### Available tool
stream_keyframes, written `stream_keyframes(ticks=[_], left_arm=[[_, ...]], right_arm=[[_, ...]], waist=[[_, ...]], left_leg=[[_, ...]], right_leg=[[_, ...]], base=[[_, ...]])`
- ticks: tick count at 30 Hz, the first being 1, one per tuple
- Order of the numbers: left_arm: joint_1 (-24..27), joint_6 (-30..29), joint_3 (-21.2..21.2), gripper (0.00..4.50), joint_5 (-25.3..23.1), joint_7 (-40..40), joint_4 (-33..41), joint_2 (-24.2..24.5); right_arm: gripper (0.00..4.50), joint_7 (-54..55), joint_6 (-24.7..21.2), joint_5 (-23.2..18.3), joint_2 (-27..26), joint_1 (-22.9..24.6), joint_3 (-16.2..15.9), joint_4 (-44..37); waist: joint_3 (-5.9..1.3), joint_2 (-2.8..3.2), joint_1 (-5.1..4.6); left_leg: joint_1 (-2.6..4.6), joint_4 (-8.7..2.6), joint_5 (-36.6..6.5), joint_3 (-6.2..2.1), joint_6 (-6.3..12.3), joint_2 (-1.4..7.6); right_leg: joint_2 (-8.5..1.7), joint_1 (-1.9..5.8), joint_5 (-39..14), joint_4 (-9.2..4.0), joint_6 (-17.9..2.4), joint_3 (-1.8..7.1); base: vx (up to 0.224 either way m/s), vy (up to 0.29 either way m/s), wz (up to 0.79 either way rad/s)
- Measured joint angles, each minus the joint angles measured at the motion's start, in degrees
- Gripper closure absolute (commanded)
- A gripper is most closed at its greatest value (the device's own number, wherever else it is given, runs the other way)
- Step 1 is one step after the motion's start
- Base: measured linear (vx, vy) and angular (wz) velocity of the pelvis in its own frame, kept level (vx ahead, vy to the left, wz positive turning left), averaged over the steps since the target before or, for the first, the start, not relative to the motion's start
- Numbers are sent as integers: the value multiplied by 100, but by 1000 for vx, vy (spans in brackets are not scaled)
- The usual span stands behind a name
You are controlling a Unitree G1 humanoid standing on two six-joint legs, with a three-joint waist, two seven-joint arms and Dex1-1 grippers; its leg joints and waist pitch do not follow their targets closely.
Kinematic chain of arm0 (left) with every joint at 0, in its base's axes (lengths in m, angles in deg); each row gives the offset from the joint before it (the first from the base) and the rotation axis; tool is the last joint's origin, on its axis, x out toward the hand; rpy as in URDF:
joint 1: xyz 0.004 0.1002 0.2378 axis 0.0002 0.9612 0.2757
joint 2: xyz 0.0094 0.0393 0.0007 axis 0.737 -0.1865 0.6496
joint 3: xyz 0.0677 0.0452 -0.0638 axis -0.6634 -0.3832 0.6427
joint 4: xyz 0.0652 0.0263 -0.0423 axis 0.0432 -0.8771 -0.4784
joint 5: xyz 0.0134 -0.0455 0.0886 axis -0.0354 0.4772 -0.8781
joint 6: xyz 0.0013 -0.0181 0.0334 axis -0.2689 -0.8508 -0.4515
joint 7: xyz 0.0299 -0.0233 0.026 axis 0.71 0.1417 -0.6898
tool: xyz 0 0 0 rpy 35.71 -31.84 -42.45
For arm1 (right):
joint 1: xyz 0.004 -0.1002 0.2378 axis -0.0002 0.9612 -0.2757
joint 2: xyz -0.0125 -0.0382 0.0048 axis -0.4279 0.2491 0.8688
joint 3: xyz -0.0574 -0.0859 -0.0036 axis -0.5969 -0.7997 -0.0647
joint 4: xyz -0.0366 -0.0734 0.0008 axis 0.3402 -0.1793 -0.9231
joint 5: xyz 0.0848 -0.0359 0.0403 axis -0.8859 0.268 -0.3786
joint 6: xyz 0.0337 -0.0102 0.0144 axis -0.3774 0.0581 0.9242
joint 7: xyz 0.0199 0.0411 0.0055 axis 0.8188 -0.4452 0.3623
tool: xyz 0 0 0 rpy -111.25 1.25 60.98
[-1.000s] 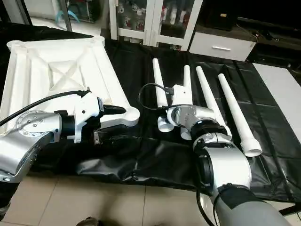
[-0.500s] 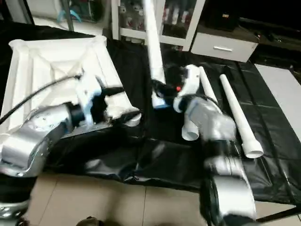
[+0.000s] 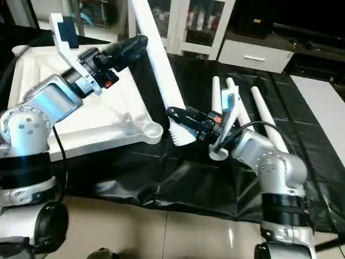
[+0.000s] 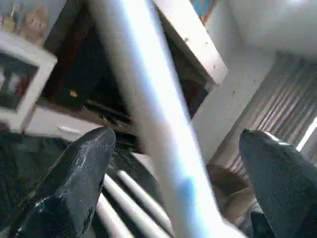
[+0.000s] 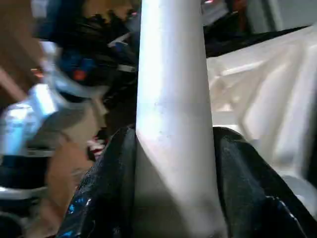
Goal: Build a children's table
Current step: Pick table leg
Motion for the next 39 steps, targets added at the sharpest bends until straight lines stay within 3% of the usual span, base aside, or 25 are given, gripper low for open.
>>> stream_keyframes(ticks=[7,12,15,25,29,31,35,39], left_arm=[[-114,-688,263,0,718,-363,-17,-287],[-271,-865,442,0,1136,-521,-16,-357],[-292,-869,472,0,1155,-594,-16,-356],[-244,-467,235,0,578,-1151,-32,-384],[-253,-196,293,0,536,-1486,-204,-617],[-312,-12,420,0,495,-1693,-335,-691],[-504,141,557,0,516,-1918,-415,-733],[-518,252,634,0,538,-2041,-455,-724]], right_arm=[[261,29,-274,-279,4,109,33,-385],[261,135,-274,-277,3,114,-1,-464],[261,230,-64,-69,34,122,-193,-559],[261,1412,2004,2366,-88,176,-1613,-1008],[261,2079,3014,3231,-321,308,-1939,-1024],[261,2515,3715,3869,-303,364,-2098,-1017],[261,2972,4342,4597,-259,492,-2337,-908],[261,3176,4630,5012,-231,519,-2464,-787]], waist=[[8,-15,80],[9,-18,86],[11,-20,84],[12,-21,58],[14,-18,30],[15,-19,4],[22,-8,-16],[26,-3,-44]], left_leg=[[-8,3,-3,0,5,0],[-5,3,1,-1,-1,0],[-4,3,2,-1,-1,0],[-8,1,-11,-2,-29,-1],[-8,2,-13,-2,-32,-1],[-7,1,-11,-2,-35,0],[-5,1,-11,-2,-35,-1],[-4,1,-11,-2,-35,-1]], right_leg=[[-2,-1,0,-5,0,-1],[-1,-1,5,-2,4,-1],[-1,0,7,-3,7,-1],[-1,-1,9,-9,12,0],[-1,-1,14,-9,17,2],[-1,-1,17,-9,22,2],[0,-1,22,-9,31,5],[0,-1,23,-9,31,7]], base=[[0,0,0],[0,0,0],[0,0,0],[0,0,0],[0,0,0],[0,0,0],[0,0,0],[0,0,0]])
